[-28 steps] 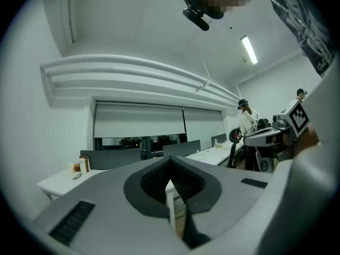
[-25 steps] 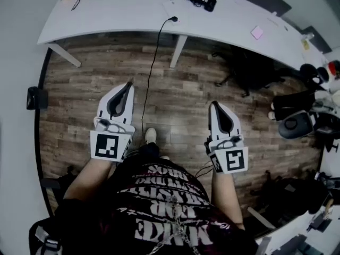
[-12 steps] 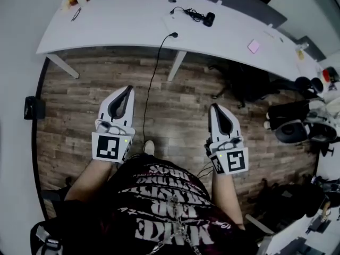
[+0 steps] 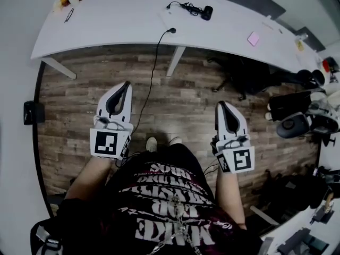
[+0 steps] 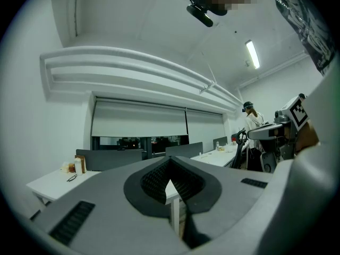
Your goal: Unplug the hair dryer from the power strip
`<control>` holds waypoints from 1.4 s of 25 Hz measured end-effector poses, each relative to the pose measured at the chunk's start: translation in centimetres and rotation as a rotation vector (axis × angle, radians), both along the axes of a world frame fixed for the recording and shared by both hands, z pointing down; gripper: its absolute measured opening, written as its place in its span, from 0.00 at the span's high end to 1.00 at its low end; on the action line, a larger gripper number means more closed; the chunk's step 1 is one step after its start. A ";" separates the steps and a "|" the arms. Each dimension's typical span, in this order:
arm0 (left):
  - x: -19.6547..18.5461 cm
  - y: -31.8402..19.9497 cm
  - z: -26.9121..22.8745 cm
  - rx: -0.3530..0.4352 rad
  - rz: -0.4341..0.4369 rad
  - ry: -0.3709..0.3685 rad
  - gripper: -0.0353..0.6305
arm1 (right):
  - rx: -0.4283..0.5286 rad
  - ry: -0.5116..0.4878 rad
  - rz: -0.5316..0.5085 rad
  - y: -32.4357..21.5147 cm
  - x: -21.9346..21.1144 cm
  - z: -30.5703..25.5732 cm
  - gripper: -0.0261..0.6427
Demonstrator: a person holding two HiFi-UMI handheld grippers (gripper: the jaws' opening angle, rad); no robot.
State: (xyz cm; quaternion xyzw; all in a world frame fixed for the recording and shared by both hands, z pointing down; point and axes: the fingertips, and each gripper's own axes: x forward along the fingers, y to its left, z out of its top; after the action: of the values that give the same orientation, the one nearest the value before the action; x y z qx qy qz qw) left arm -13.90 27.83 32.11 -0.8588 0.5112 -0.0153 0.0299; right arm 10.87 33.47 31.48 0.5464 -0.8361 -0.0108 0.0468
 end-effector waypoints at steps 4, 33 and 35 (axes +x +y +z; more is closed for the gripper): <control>0.2 -0.2 1.6 -0.044 0.003 -0.001 0.91 | -0.024 -0.013 0.001 -0.1 0.3 1.2 0.91; -3.4 -0.3 3.9 -0.109 -0.150 0.011 0.91 | -0.128 -0.027 -0.101 -1.3 -0.3 4.5 0.91; -2.7 -0.7 3.8 -0.112 -0.149 0.008 0.91 | -0.137 -0.036 -0.095 -2.0 0.5 4.6 0.91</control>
State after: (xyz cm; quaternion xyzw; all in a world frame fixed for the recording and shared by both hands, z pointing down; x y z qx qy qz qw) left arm -16.60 27.14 35.91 -0.8187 0.5722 -0.0423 -0.0215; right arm 11.38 31.47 36.12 0.5016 -0.8606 0.0540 0.0687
